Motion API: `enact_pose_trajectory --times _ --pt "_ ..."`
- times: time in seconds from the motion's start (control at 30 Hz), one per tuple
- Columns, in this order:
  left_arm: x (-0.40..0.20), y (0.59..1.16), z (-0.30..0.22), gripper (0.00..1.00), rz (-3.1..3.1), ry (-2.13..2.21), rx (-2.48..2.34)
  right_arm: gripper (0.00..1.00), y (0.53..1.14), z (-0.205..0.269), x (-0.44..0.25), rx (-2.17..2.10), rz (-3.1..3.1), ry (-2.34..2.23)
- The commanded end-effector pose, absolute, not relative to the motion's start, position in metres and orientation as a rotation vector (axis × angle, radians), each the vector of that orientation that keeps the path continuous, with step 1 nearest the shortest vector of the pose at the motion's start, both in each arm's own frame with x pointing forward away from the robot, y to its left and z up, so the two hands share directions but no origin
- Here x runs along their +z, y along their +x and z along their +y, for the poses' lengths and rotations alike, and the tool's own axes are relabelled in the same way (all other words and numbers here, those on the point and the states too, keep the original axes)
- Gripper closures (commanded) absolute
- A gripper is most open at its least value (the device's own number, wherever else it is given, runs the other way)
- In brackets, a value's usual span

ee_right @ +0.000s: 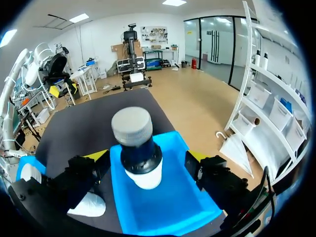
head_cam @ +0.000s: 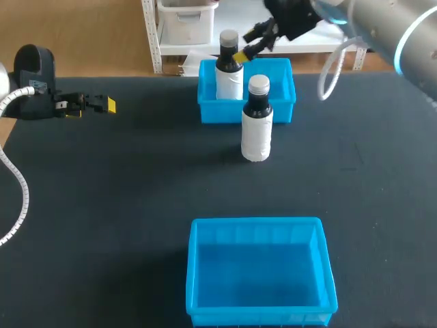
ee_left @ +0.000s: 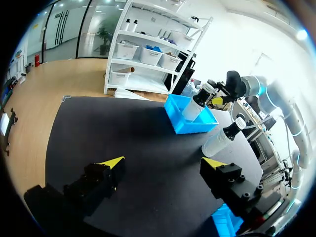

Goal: Pick up the bottle, and place it in the far bin if it is heavy, or in the near bin if it is light.

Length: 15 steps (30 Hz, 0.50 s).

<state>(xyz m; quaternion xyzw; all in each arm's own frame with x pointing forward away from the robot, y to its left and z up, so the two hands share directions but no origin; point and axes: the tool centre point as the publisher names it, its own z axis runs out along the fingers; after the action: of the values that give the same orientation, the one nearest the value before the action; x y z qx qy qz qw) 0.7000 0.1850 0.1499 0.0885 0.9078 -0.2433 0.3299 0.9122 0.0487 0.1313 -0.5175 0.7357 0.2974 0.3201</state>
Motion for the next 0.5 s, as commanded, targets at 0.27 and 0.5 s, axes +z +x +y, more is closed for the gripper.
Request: enact_pose_trajectory --times 0.27,0.5 --pt "0.15 0.7 0.185 0.0 2.374 0.231 -0.636 0.0 0.876 -0.039 0.151 0.734 1.967 -1.268" --pt "0.15 0.7 0.185 0.0 2.374 0.231 -0.636 0.0 0.838 -0.069 0.153 0.697 1.97 -1.253"
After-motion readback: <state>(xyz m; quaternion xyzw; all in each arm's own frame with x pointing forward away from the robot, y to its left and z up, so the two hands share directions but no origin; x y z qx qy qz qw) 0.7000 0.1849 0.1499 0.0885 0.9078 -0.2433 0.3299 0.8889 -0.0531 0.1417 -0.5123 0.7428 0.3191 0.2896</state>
